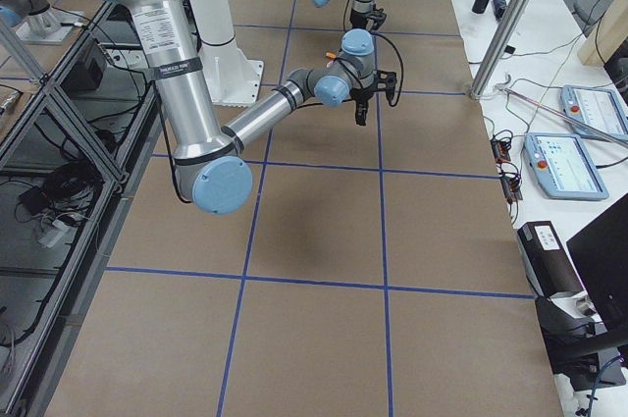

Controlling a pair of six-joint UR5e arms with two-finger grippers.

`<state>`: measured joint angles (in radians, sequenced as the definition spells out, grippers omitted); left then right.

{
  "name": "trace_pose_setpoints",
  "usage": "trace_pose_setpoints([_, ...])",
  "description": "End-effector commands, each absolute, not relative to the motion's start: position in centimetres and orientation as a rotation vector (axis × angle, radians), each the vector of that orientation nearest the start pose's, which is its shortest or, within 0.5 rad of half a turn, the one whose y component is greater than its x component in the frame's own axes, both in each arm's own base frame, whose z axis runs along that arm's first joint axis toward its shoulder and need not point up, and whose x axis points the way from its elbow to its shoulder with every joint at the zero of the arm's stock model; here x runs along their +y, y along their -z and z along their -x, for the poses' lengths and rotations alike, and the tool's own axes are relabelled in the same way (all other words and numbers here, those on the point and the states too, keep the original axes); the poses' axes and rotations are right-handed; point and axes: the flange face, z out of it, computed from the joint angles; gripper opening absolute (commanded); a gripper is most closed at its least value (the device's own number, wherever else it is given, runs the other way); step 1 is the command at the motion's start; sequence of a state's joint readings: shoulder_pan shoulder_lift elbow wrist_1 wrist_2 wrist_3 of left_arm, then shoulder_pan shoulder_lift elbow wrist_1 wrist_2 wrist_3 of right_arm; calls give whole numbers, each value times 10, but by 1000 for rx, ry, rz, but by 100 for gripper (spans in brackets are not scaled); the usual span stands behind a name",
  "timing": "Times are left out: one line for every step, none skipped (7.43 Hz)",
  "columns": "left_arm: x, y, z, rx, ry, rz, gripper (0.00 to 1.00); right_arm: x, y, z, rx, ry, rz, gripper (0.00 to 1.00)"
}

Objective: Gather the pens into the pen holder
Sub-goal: 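Grasp the orange marker with the left gripper and lift it toward the cup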

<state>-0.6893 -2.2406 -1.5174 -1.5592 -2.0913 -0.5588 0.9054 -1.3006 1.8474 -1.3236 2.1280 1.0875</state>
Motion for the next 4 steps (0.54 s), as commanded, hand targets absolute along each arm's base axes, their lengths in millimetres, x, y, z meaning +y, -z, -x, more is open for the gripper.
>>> trace_pose_setpoints([-503, -295, -524, 759, -488, -65, 72, -505, -416, 233, -896, -91, -79, 75])
trace_pose_setpoints([-498, -295, -528, 774, -499, -44, 69, -504, -422, 227, -900, -91, -65, 75])
trace_pose_setpoints([-495, -294, -530, 790, -505, -22, 64, -504, -423, 226, -898, -92, -65, 75])
trace_pose_setpoints([-495, -296, -532, 788, -507, -17, 62, -503, -424, 226, -898, -92, -62, 75])
